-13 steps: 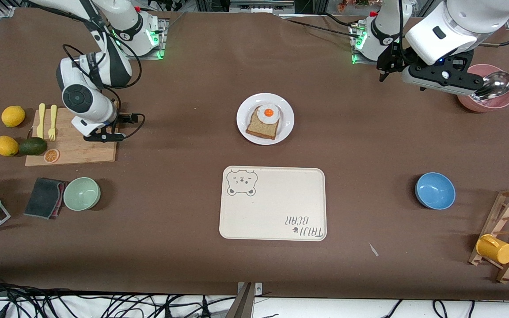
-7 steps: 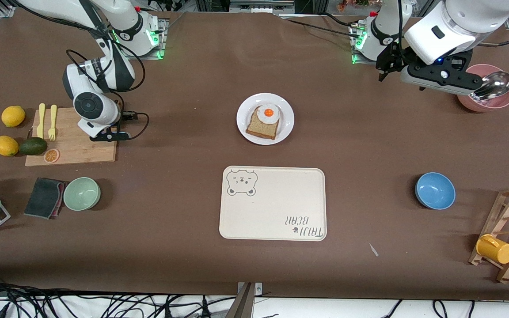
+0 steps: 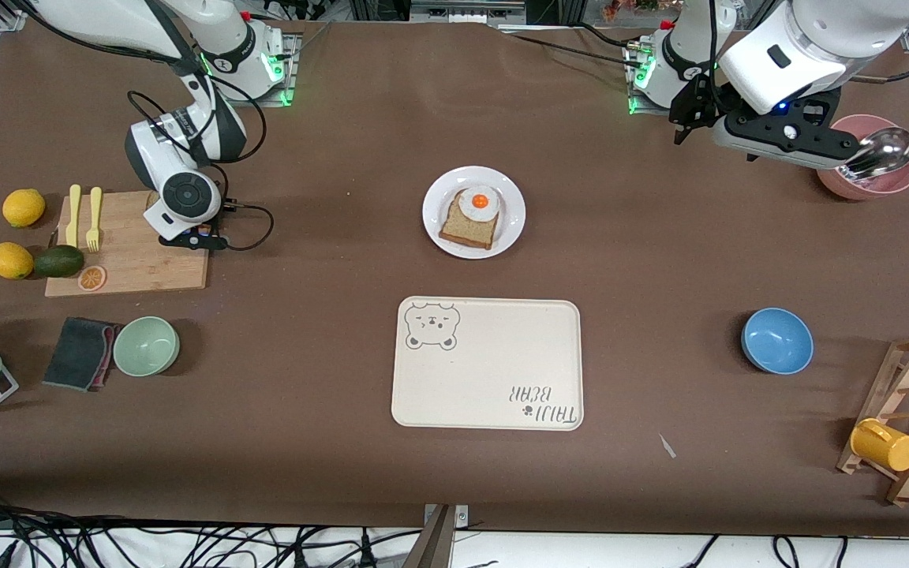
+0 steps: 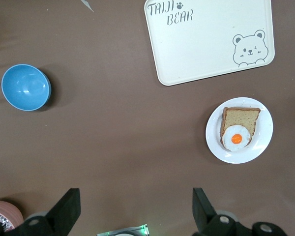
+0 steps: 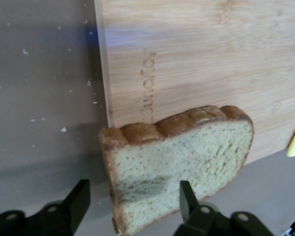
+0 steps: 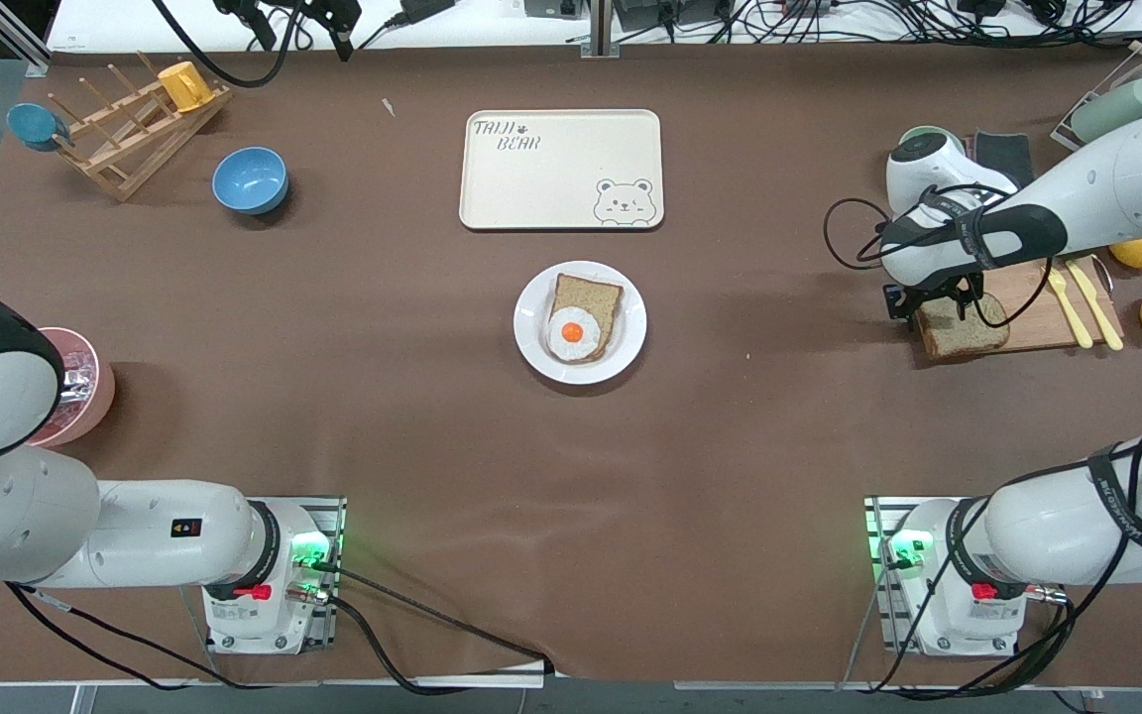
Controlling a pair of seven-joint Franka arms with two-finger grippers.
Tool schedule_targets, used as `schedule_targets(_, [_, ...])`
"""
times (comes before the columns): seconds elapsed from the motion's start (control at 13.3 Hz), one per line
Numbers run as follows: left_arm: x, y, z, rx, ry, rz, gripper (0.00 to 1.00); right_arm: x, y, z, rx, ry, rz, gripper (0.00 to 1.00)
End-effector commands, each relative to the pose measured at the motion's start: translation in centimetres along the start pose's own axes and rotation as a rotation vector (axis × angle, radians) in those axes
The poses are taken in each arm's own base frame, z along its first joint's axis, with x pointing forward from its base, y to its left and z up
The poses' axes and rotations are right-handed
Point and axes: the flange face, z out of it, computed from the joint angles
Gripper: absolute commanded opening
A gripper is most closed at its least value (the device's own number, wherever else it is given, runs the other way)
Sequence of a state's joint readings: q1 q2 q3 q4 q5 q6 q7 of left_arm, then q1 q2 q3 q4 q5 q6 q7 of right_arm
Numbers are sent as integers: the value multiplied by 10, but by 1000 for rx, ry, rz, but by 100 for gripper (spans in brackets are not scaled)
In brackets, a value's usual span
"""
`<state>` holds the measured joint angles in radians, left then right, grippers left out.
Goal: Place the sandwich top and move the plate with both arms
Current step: 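Grasp the bread slice edge with the right gripper and lift it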
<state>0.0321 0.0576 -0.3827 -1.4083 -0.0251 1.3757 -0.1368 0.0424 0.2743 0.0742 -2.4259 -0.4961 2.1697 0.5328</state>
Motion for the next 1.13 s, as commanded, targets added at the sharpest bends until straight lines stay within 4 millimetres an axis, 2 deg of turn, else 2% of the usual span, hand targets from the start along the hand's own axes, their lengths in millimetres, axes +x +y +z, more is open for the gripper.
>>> schedule_targets(0.0, [-3,4,-7,-17,8,-4,100,-3,-14,3,-30,-2,32,73])
schedule_targets(0.08, [-3,4,-7,-17,6,-4,100,-5,-15,3,-39,-16,37,69])
schedule_targets(0.23, [-3,4,-7,-15,8,-5,100,-7,-16,0,-50,-22,30,50])
schedule_targets(0.45, [-2,-2,-6,-9,5,-31,100,-11,-25,-21,-109,-45,7,6])
schedule_targets(0.53, [-1,-5,-5,-10,2,-57,100,-12,-23,-25,-122,-54,9,0])
schedule_targets(0.83, [6,-10,1,0,12,-143,100,-10,-22,-38,-120,-30,3,0])
schedule_targets(0.98, [6,-3,6,9,2,-164,100,-11,-13,-61,-120,2,17,0])
schedule_targets(1.05, [5,1,6,11,1,-184,100,-11,-9,-79,-125,18,22,0])
